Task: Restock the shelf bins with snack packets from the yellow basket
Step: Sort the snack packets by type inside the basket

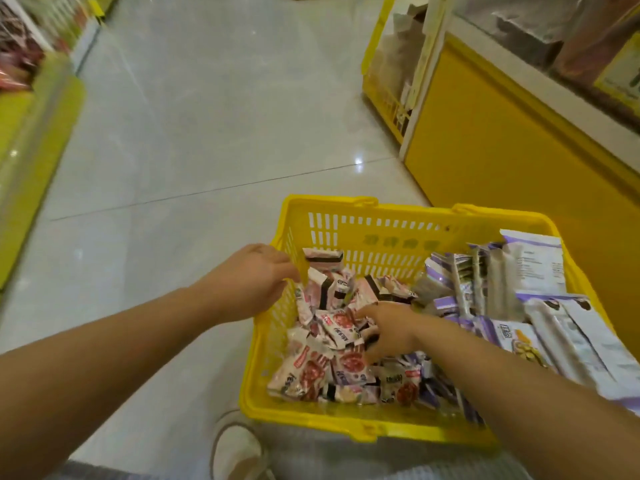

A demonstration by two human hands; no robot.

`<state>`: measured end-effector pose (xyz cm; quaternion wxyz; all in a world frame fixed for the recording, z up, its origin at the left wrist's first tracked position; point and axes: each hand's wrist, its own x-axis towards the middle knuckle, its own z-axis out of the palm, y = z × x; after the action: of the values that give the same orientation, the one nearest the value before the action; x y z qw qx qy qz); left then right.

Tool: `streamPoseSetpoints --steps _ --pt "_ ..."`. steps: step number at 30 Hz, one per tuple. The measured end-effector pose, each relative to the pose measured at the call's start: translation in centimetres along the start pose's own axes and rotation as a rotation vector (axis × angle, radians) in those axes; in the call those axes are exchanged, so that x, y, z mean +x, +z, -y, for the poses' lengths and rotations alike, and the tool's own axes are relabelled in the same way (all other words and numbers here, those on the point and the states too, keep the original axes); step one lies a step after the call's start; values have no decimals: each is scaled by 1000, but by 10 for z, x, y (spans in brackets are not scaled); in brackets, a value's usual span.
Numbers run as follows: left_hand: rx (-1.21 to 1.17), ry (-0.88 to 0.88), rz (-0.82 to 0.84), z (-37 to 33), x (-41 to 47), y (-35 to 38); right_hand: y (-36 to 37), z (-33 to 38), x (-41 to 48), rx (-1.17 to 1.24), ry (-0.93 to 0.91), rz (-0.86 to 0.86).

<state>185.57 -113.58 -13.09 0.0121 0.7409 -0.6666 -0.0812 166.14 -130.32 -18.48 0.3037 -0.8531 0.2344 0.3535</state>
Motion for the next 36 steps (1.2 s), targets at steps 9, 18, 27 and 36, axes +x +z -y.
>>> streamPoseSetpoints --steps 9,18,27,36 --pt "-206 68 -143 11 3 18 46 15 41 -85 -101 -60" --pt "-236 82 -138 14 3 18 -36 34 24 386 -155 -383" --pt "-339 -99 -252 7 13 20 -11 36 45 582 -153 -196" --pt "-354 -161 -274 -3 32 20 -19 -47 60 -73 129 -209"
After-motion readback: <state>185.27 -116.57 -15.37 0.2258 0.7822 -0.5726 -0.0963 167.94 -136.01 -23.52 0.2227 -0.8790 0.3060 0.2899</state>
